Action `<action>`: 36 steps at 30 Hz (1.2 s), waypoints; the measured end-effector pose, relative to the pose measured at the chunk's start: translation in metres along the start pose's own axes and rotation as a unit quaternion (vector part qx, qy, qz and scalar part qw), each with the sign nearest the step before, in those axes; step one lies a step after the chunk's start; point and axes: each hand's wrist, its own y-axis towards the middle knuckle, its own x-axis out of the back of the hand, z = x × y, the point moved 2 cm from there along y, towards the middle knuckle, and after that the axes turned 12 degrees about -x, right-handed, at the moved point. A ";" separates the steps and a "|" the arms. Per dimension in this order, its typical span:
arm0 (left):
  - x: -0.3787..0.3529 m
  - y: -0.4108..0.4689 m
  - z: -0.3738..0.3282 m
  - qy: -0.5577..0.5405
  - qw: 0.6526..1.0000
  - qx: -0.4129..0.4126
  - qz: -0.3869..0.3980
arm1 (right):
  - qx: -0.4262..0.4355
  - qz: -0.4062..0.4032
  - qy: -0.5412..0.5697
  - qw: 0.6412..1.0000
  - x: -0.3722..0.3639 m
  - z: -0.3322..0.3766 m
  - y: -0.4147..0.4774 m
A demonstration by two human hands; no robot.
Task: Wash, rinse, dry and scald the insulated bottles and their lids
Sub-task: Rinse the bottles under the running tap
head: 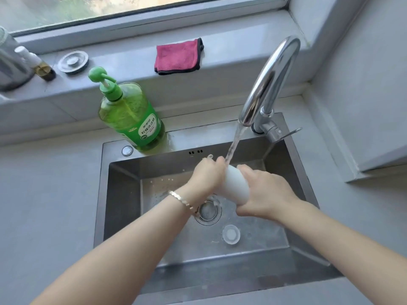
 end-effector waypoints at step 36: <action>0.046 -0.048 0.034 -0.242 0.923 -0.036 -0.295 | -0.097 -0.068 0.247 0.962 -0.013 0.024 0.031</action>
